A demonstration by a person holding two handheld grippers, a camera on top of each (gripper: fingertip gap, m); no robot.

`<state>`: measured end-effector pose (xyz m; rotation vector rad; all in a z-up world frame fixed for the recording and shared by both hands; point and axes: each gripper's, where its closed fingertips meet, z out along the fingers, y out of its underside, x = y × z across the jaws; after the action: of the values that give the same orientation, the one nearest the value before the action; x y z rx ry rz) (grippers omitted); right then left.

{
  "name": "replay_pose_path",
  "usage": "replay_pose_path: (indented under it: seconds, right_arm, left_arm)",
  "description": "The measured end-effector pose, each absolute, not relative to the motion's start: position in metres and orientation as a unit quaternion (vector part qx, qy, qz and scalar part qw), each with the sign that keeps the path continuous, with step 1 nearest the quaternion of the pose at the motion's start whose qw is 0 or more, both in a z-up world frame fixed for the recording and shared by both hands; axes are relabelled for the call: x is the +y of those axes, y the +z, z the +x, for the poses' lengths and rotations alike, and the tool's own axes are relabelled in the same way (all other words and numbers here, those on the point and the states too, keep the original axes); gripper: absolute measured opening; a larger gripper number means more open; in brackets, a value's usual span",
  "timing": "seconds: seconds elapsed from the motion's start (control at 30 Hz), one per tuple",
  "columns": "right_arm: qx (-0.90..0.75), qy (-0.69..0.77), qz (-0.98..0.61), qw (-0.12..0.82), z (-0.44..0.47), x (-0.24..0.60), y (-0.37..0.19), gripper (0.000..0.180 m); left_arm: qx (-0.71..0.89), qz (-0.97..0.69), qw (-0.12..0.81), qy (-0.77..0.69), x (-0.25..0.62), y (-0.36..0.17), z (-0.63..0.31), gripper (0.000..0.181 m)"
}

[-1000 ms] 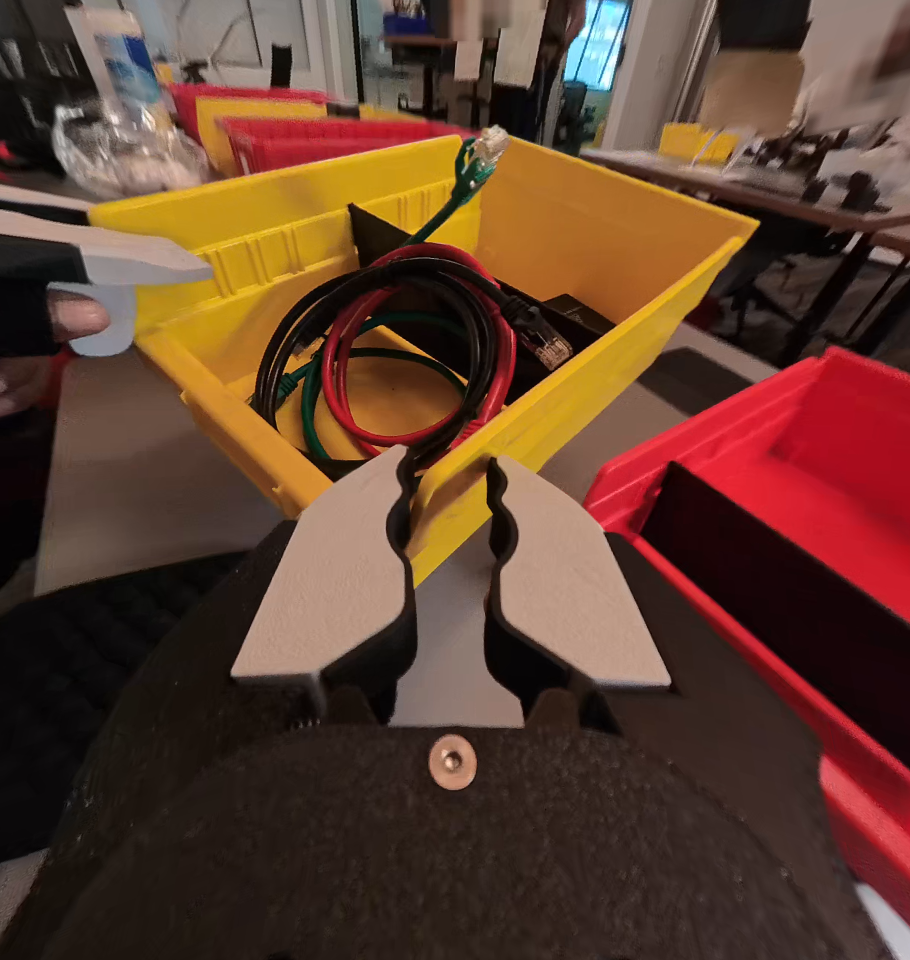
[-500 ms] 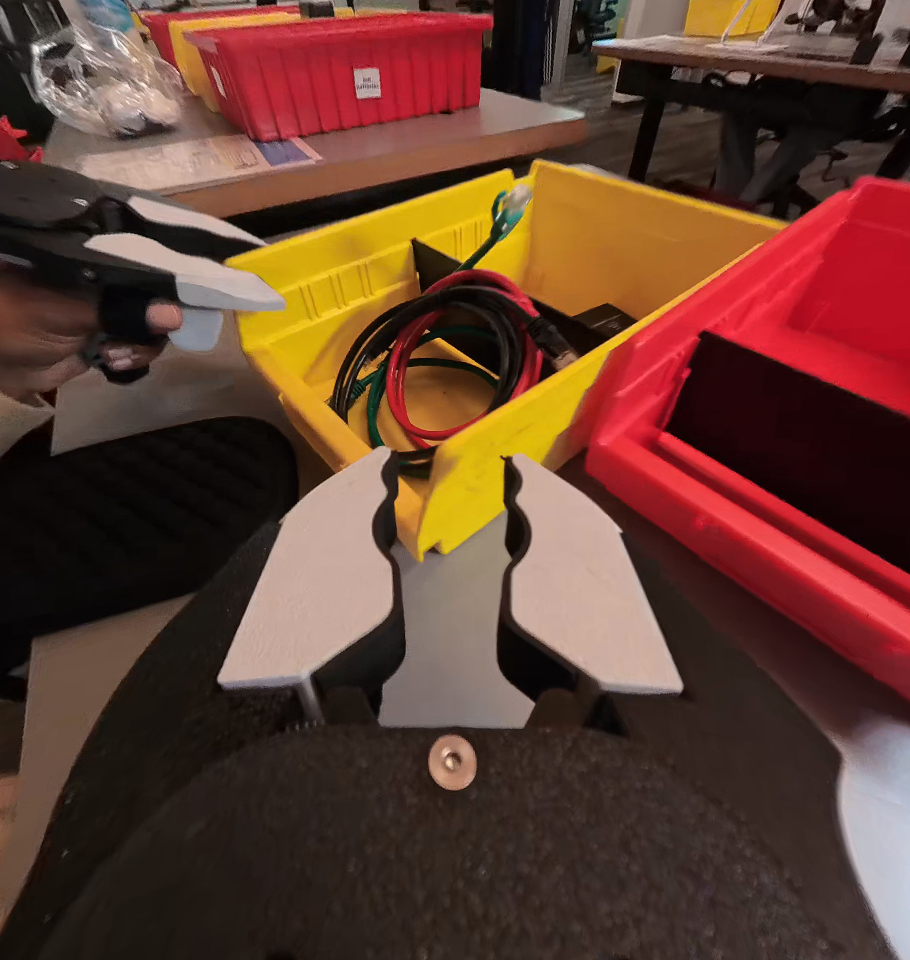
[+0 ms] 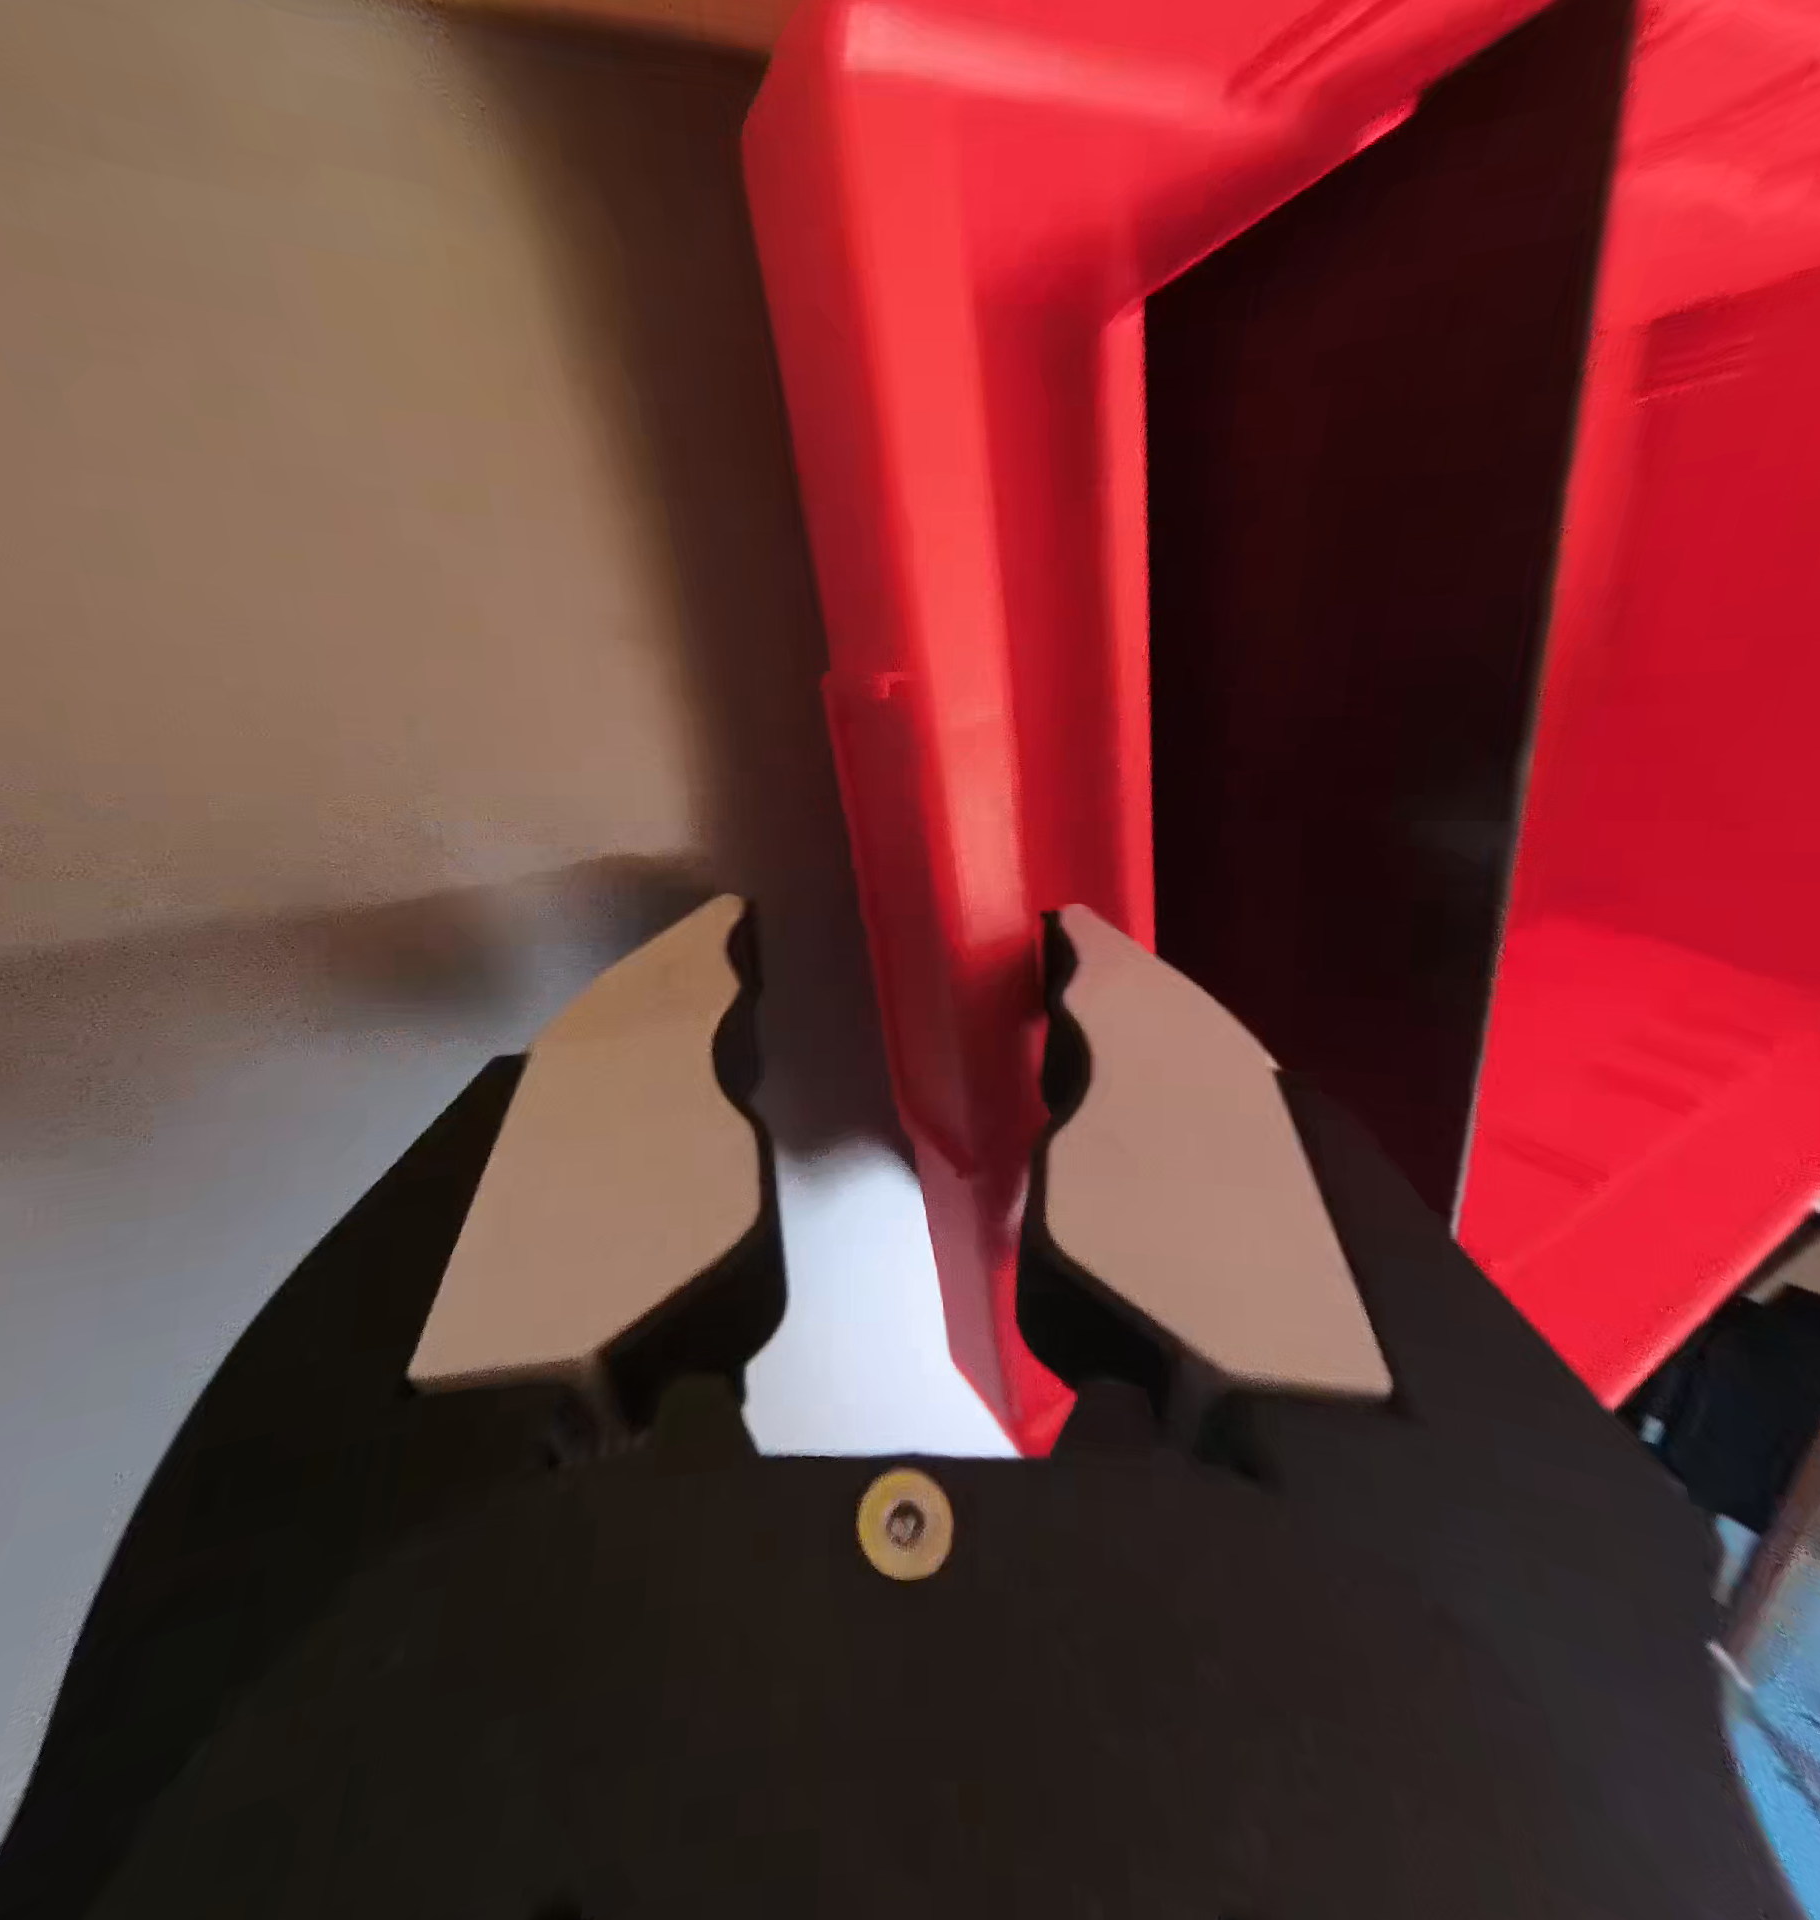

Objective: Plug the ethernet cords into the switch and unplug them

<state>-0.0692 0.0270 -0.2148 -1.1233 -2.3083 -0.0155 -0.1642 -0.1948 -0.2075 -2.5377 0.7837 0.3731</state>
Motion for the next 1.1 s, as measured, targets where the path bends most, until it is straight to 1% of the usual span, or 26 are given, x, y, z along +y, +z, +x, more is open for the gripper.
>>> replay_pose_path:
  seconds: [0.03, 0.07, 0.1, 0.17, 0.33, 0.5, 0.63, 0.8, 1.1]
  right_arm:
    - [-0.865, -0.021, -0.412, 0.285, -0.071, 0.031, -0.219, 0.043]
    - [-0.864, -0.026, -0.406, 0.296, -0.073, 0.034, -0.217, 0.034]
    - [-0.863, -0.019, -0.414, 0.289, -0.070, 0.034, -0.216, 0.031]
    - [-0.857, -0.002, -0.437, 0.274, -0.056, 0.033, -0.216, 0.031]
    - [-0.824, -0.002, -0.489, 0.284, 0.007, 0.037, -0.214, 0.035]
    - [-0.785, -0.023, -0.537, 0.307, 0.078, 0.036, -0.212, 0.034]
    - [-0.754, -0.052, -0.568, 0.326, 0.119, 0.052, -0.212, 0.034]
    - [-0.734, -0.083, -0.586, 0.332, 0.135, 0.092, -0.212, 0.032]
    - [-0.711, -0.113, -0.607, 0.337, 0.128, 0.160, -0.211, 0.033]
  left_arm:
    - [0.298, -0.919, 0.205, 0.157, -0.192, -0.214, -0.171, 0.055]
    - [0.308, -0.919, 0.192, 0.153, -0.190, -0.220, -0.172, 0.054]
    - [0.313, -0.921, 0.191, 0.132, -0.188, -0.223, -0.169, 0.047]
    - [0.305, -0.922, 0.211, 0.111, -0.181, -0.225, -0.167, 0.036]
    - [0.289, -0.915, 0.257, 0.117, -0.169, -0.224, -0.172, 0.035]
    - [0.276, -0.913, 0.273, 0.125, -0.163, -0.224, -0.174, 0.036]
    - [0.269, -0.911, 0.281, 0.138, -0.155, -0.223, -0.177, 0.037]
    - [0.262, -0.912, 0.280, 0.148, -0.141, -0.222, -0.187, 0.037]
    - [0.261, -0.910, 0.286, 0.153, -0.103, -0.222, -0.223, 0.037]
